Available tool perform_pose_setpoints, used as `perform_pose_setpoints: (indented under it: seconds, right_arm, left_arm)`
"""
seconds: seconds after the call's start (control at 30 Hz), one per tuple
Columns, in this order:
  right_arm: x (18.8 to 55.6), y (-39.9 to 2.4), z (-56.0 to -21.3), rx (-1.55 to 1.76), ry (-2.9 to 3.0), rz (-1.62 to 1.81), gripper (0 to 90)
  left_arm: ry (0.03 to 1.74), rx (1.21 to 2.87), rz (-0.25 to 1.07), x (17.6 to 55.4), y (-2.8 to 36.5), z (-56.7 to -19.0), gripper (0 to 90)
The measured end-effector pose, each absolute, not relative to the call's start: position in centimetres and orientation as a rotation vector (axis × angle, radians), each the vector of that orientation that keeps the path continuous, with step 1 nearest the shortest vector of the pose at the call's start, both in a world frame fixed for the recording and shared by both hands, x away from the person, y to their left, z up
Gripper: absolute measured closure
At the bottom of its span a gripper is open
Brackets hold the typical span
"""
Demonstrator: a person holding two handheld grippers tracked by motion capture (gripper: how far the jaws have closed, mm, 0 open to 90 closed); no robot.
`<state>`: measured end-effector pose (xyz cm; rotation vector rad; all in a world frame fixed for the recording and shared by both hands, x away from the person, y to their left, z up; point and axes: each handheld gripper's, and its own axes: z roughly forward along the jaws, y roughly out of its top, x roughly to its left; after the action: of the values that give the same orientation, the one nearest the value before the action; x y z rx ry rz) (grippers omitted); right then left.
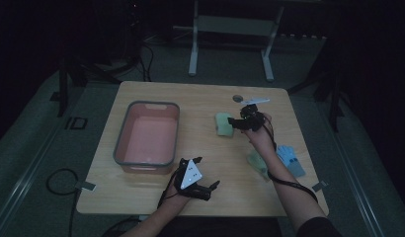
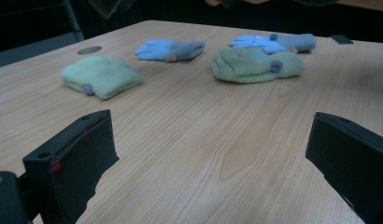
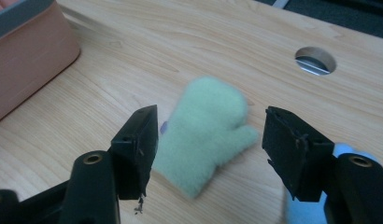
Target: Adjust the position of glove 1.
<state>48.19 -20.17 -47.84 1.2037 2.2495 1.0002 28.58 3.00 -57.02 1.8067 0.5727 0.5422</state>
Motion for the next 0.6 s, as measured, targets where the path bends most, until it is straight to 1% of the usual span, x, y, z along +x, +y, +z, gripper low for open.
perform_pose_setpoints:
  seconds: [0.17, 0.2, 0.3, 0.6]
  right_arm:
    - [49.2, -19.4, -49.0, 1.206, 2.3, 0.977, 44.3]
    - [49.4, -19.3, -49.2, 1.214, 2.307, 0.976, 47.1]
    - [49.9, -18.8, -50.0, 1.211, 2.338, 0.946, 51.1]
    - [52.0, -18.1, -52.1, 1.217, 2.363, 0.901, 54.4]
  left_arm:
    - [0.574, 1.806, 0.539, 28.6, 3.0, -57.0, 1.8]
    - [0.573, 1.806, 0.538, 28.6, 3.0, -57.0, 1.8]
    - [0.573, 1.806, 0.536, 28.6, 3.0, -57.0, 1.8]
    - [0.575, 1.807, 0.527, 28.7, 3.0, -57.0, 1.8]
